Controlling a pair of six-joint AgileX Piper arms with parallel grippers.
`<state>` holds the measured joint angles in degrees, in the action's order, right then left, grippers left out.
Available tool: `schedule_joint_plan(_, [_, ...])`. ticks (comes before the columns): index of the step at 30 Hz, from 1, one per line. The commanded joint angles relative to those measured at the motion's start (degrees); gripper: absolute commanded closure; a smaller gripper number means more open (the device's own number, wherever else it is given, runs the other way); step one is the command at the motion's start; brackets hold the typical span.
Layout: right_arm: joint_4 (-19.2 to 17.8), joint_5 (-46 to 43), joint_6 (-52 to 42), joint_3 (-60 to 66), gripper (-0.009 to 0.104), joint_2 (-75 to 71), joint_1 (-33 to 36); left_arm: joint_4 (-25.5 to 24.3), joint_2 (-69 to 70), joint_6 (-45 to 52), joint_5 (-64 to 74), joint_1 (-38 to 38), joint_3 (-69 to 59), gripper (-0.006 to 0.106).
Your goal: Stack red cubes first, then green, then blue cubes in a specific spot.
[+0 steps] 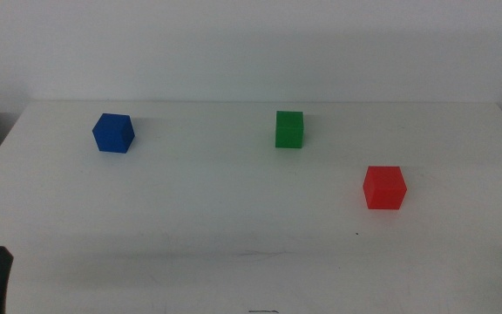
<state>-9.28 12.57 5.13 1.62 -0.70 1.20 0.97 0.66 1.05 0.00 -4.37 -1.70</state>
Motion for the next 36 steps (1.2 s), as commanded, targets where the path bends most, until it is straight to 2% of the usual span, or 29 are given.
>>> schedule_joint_plan(1, [-0.5,-4.53,-0.81,-1.0,0.001,-1.13,-0.34,0.7,1.27,-0.53,-4.93,-0.09,0.18,0.008])
schedule_joint_plan(6, [-0.27,-4.7,3.5,-1.0,0.001,-1.13,-0.34,0.7,1.26,-0.49,-4.93,-0.09,0.18,0.008])
schedule_joint_plan(16, [-0.68,-5.44,2.82,-1.12,0.001,-0.83,-0.29,0.7,1.26,-0.55,-4.93,-0.09,0.18,0.008])
schedule_joint_plan(17, [1.3,-5.13,3.0,-2.99,0.001,2.09,-0.3,0.7,1.26,-0.55,-4.93,-0.09,0.18,0.008])
schedule_joint_plan(20, [1.89,-3.4,2.52,-7.88,0.001,8.51,-0.3,0.7,1.26,-0.55,-4.93,-0.09,0.18,0.008])
schedule_joint_plan(24, [3.18,5.41,2.43,-20.44,0.001,24.22,-0.3,0.7,1.26,-0.55,-4.93,-0.09,0.18,0.008])
schedule_joint_plan(25, [4.65,9.14,2.43,-24.04,0.001,28.34,-0.3,0.7,1.26,-0.55,-4.93,-0.09,0.18,0.008])
schedule_joint_plan(26, [7.78,16.55,2.43,-30.37,0.001,35.23,-0.3,0.7,1.26,-0.55,-4.93,-0.09,0.18,0.008])
schedule_joint_plan(29, [11.42,26.12,2.43,-38.32,0.001,43.94,-0.3,0.7,1.26,-0.55,-4.93,-0.09,0.18,0.008])
schedule_joint_plan(36, [12.0,26.93,2.62,-44.4,0.001,56.76,-0.3,0.7,1.26,-0.55,-4.93,-0.09,0.18,0.008])
